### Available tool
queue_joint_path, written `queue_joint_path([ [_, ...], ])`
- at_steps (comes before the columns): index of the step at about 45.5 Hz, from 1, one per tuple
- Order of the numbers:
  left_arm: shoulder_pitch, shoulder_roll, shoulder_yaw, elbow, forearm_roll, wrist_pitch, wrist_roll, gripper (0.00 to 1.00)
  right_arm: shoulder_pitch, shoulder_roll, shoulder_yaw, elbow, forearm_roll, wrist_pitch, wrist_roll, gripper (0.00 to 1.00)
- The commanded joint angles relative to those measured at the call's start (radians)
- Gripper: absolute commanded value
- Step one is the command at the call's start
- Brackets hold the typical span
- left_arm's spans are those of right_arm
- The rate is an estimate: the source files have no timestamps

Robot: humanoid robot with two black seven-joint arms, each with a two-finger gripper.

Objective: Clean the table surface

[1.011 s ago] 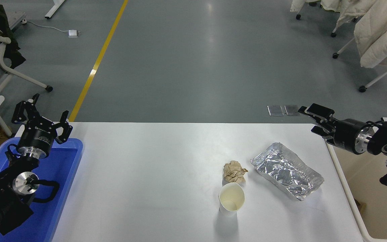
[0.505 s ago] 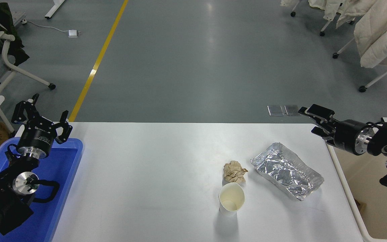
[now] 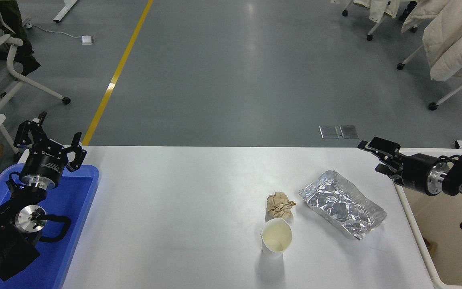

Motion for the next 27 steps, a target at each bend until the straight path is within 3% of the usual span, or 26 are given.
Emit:
queue_joint_path([
  [1, 0.0, 0.0, 0.0, 0.0, 0.0, 0.0, 0.0, 1.0, 0.003, -0.028, -0.074, 0.004, -0.011, 0.022, -0.007, 1.0],
  [8, 0.0, 0.0, 0.0, -0.001, 0.0, 0.0, 0.0, 1.0, 0.003, -0.1, -0.086, 0.076, -0.043, 0.034, -0.009, 1.0],
  [18, 0.0, 0.0, 0.0, -0.001, 0.0, -0.002, 0.0, 1.0, 0.042, -0.217, -0.086, 0.288, -0.388, 0.06, -0.004, 1.0],
  [27, 0.0, 0.0, 0.0, -0.001, 0.0, 0.0, 0.0, 1.0, 0.048, -0.22, -0.087, 0.383, -0.479, 0.062, -0.012, 1.0],
])
